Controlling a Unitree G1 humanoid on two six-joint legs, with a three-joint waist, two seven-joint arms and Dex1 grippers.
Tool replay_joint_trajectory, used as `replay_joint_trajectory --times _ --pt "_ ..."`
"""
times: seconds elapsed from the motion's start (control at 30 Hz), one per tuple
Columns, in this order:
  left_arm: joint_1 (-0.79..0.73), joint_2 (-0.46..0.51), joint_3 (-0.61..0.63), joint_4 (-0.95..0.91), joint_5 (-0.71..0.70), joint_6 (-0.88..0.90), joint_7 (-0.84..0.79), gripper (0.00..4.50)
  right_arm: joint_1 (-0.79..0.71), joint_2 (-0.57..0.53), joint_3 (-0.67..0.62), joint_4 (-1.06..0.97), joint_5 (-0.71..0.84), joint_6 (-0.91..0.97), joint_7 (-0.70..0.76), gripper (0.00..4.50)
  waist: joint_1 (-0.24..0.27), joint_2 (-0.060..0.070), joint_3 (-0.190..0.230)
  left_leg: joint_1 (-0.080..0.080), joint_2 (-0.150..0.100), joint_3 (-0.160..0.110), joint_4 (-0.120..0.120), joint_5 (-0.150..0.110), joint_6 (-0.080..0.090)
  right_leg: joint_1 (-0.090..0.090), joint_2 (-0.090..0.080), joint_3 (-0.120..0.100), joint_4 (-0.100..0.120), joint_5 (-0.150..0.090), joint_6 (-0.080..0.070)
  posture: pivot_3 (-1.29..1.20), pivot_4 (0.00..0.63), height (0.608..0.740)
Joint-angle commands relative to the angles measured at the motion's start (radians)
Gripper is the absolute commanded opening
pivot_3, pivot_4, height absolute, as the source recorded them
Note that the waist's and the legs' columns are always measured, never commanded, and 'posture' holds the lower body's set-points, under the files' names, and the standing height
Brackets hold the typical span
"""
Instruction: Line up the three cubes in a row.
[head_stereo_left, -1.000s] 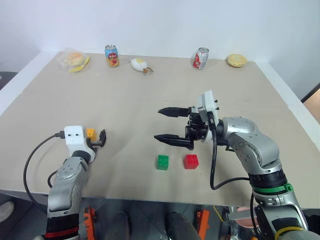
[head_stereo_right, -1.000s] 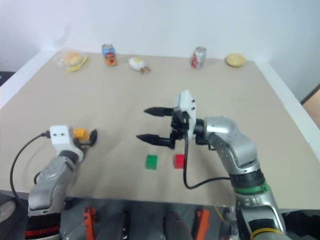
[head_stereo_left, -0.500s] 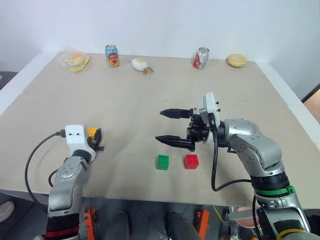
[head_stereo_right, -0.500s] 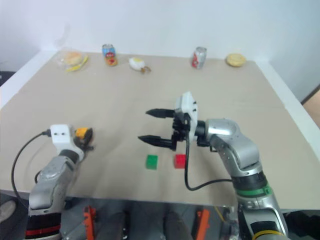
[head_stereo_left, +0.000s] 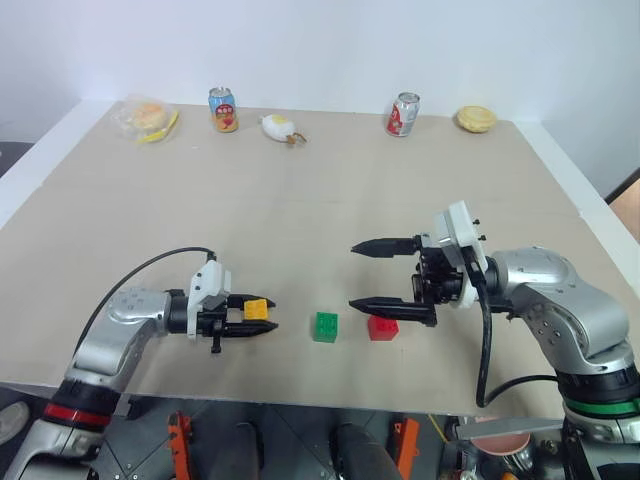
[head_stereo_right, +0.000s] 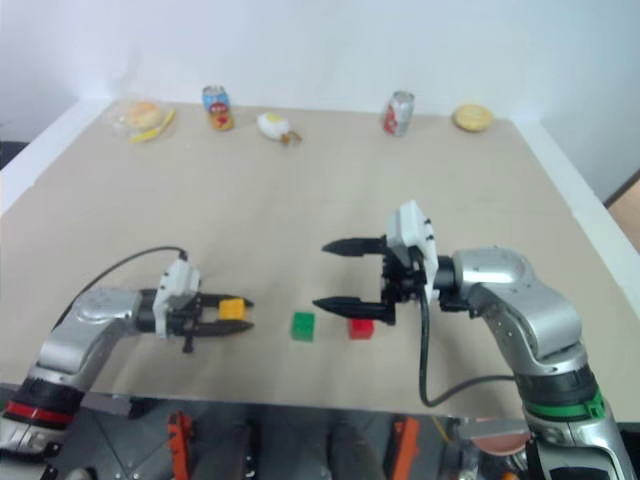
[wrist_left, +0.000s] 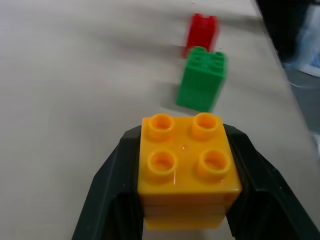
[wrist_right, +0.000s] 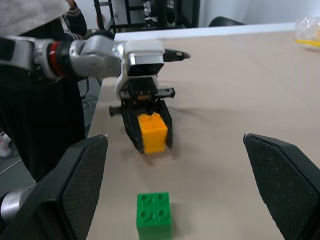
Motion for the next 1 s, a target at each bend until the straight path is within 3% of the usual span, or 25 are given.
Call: replay_joint_trajectory --times 0.03,0.3,0.77,0.83,0.93,1.0 --pt "-0.083 -0.014 -0.053 0.121 0.042 -0.087 -0.114 1.39 0.022 -0.016 -0.052 -0.075 0.029 0.005 -0.027 4.5 0.0 0.0 0.0 0.0 0.0 0.0 0.0 0.0 0.0 0.0 0.0 0.0 0.0 0.0 0.0 0.0 0.15 0.733" --pt "-0.155 -0.077 -0.09 0.215 0.08 -0.123 -0.157 1.39 0.08 -0.032 -0.092 -0.147 0.055 0.035 -0.085 4.5 0.0 0.0 0.0 -0.001 0.0 -0.001 0.0 0.0 0.001 0.0 0.001 0.0 0.0 0.0 0.001 0.0 0.15 0.733" --pt "-0.135 -0.08 -0.083 0.214 0.106 -0.132 -0.12 1.39 0.082 -0.055 -0.082 -0.129 0.06 0.028 -0.069 4.5 0.0 0.0 0.0 -0.001 0.0 -0.001 0.003 0.0 0.001 0.002 0.001 0.0 0.001 0.0 0.001 0.0 0.15 0.733" --pt "-0.126 -0.077 -0.081 0.206 0.105 -0.129 -0.116 2.42 0.076 -0.055 -0.078 -0.124 0.059 0.027 -0.064 4.5 0.0 0.0 0.0 0.0 0.0 -0.001 0.003 0.0 0.001 0.002 0.001 0.0 0.001 0.0 0.002 0.0 0.15 0.733" --pt "-0.113 -0.072 -0.081 0.191 0.102 -0.123 -0.115 3.24 0.07 -0.054 -0.076 -0.117 0.057 0.026 -0.058 4.5 0.0 0.0 0.0 0.0 0.0 -0.001 0.003 0.0 0.001 0.002 0.001 0.0 0.001 0.001 0.002 0.0 0.15 0.733" --pt "-0.107 -0.069 -0.081 0.181 0.099 -0.117 -0.115 4.06 0.067 -0.053 -0.074 -0.115 0.055 0.026 -0.053 4.5 0.0 0.0 0.0 0.0 0.0 -0.001 0.003 0.0 0.001 0.002 0.001 0.0 0.001 0.001 0.002 0.0 0.15 0.733"
